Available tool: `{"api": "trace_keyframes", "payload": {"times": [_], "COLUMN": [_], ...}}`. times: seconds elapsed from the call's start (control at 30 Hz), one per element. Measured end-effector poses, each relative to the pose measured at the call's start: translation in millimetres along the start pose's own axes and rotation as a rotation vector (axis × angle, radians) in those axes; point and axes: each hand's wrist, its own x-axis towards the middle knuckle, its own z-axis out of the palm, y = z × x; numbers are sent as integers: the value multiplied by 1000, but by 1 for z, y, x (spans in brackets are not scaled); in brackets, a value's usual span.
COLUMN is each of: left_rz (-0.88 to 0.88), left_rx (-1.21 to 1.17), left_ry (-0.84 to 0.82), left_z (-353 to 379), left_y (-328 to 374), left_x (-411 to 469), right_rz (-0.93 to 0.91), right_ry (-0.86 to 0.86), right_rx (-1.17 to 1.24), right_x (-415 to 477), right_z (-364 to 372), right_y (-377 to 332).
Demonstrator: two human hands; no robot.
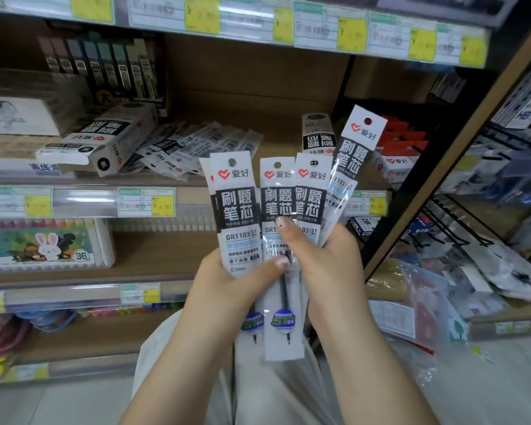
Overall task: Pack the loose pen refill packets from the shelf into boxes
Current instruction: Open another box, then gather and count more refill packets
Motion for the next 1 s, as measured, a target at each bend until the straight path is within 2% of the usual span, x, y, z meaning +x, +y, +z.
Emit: {"api": "trace_keyframes", "payload": {"times": [0.13, 0.33, 0.4, 0.47, 0.53, 0.73, 0.87, 1.0], "left_rz": [-15, -124, -157, -151, -135, -121, -68, -76], "left_rx": [37, -7, -6, -15, 1, 48, 22, -18], "left_ry": [-30, 165, 168, 88, 35, 141, 38, 88], "left_z": [1, -10, -11, -7, -4, -21, -3, 10], "left_y": [0, 1, 1, 2, 4, 9, 10, 5], "left_x": [-1, 2, 3, 2, 0, 4, 1, -3], "right_rz": [-4, -23, 11, 80, 92, 35, 95, -5], "right_ry": [-7, 125, 48, -116, -207, -120, -206, -82], "right_rx": [-17, -52, -87, -159, -211, -332, -236, -247], "right_x": [0, 6, 7, 4, 2, 10, 3, -2], "right_z": [1, -18, -21, -17, -16, -36, -18, -4], "right_y": [-2, -11, -13, -14, -15, -25, -16, -6]}}
